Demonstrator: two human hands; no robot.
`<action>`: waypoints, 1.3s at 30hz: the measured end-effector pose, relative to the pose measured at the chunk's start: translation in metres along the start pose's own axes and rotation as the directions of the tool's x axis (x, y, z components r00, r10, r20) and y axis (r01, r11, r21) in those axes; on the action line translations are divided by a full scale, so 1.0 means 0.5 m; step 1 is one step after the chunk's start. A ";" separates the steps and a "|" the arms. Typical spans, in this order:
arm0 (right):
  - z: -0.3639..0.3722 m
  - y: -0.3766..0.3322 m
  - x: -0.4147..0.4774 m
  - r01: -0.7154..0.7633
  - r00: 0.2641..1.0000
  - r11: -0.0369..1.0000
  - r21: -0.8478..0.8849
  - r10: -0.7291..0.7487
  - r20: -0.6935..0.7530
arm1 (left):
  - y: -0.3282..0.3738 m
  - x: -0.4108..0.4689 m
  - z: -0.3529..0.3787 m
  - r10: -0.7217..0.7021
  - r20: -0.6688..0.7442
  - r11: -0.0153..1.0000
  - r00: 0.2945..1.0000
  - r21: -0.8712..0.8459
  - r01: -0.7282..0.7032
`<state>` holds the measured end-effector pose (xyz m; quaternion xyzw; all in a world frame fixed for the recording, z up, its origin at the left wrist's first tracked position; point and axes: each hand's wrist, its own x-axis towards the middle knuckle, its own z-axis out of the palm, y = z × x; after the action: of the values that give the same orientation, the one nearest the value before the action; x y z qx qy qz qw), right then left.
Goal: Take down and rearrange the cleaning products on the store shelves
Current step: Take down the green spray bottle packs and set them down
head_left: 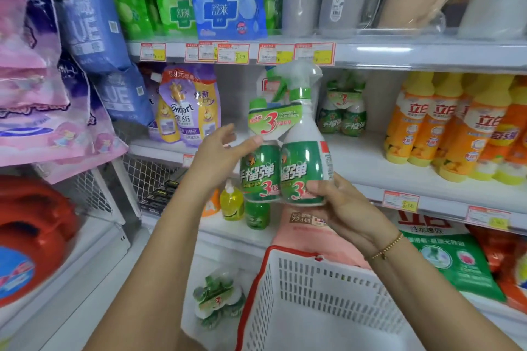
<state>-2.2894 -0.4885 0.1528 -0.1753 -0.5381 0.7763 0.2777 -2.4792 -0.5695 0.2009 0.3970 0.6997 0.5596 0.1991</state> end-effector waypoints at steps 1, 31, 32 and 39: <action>0.005 0.001 0.000 -0.056 0.998 0.996 0.076 0.053 0.032 | -0.006 0.010 -0.012 -0.047 0.052 0.999 0.998 -0.020 0.048; -0.030 0.163 0.128 -0.351 0.904 0.907 -0.231 0.393 0.169 | -0.156 0.002 -0.144 -0.078 0.240 0.996 0.968 0.058 0.066; -0.030 0.185 0.132 -0.315 0.918 0.875 -0.366 0.379 0.114 | -0.186 -0.006 -0.151 -0.092 0.229 0.994 0.969 0.072 0.077; -0.058 0.378 0.166 -0.002 0.980 0.109 -0.994 0.197 0.020 | -0.438 -0.082 -0.166 -0.292 0.185 0.953 0.938 0.143 0.268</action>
<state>-2.3838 -0.4662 -0.0317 -0.2934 -0.9229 0.2494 -0.0024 -2.5874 -0.6664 0.0123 0.3594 0.7561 0.4406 0.3241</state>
